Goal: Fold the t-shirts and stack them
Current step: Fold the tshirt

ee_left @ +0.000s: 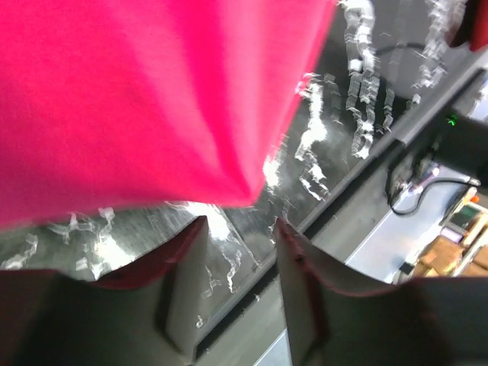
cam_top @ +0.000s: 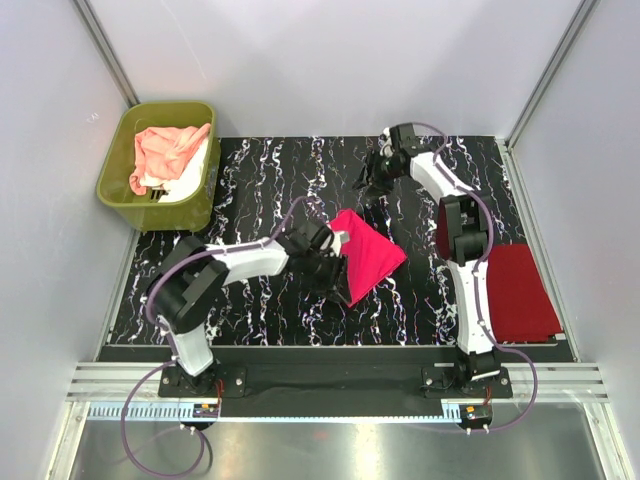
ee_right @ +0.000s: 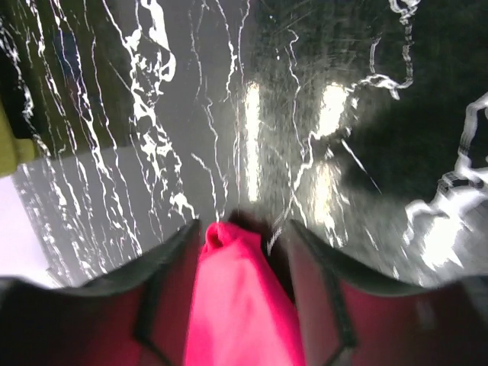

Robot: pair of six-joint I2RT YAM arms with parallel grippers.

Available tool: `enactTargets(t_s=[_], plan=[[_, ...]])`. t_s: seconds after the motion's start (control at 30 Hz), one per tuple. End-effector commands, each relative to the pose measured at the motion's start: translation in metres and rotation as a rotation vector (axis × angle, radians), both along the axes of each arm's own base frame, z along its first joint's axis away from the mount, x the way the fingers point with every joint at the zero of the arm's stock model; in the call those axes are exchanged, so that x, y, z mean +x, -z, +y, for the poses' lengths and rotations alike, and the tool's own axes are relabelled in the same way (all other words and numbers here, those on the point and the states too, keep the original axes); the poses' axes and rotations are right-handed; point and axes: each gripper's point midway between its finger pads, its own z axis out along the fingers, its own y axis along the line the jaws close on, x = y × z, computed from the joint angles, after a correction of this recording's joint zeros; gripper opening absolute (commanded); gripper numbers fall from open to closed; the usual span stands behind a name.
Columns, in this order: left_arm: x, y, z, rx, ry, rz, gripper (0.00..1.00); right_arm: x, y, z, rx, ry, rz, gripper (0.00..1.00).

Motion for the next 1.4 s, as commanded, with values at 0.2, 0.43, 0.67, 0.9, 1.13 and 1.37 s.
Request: enactTargets(t_s=[0.2, 0.43, 0.67, 0.9, 1.13, 1.37], plan=[[0.112, -0.093, 0.059, -0.034, -0.148, -0.266, 0.35, -0.074, -0.073, -0.042, -0.125, -0.092, 0.013, 0.65], [0.144, -0.061, 0.063, -0.055, -0.155, -0.171, 0.23, -0.210, -0.070, 0.028, 0.069, -0.290, 0.175, 0.49], [0.144, -0.039, 0.060, -0.069, -0.175, -0.137, 0.22, -0.255, -0.056, 0.087, 0.268, -0.376, 0.247, 0.15], [0.147, 0.008, 0.079, 0.040, -0.214, -0.089, 0.20, -0.280, -0.003, 0.085, 0.216, -0.359, 0.352, 0.05], [0.136, 0.038, 0.092, 0.101, -0.220, -0.056, 0.18, -0.312, 0.054, 0.053, 0.081, -0.324, 0.431, 0.01], [0.131, 0.008, 0.097, 0.106, -0.202, -0.126, 0.19, -0.325, 0.044, 0.036, 0.020, -0.304, 0.408, 0.01]])
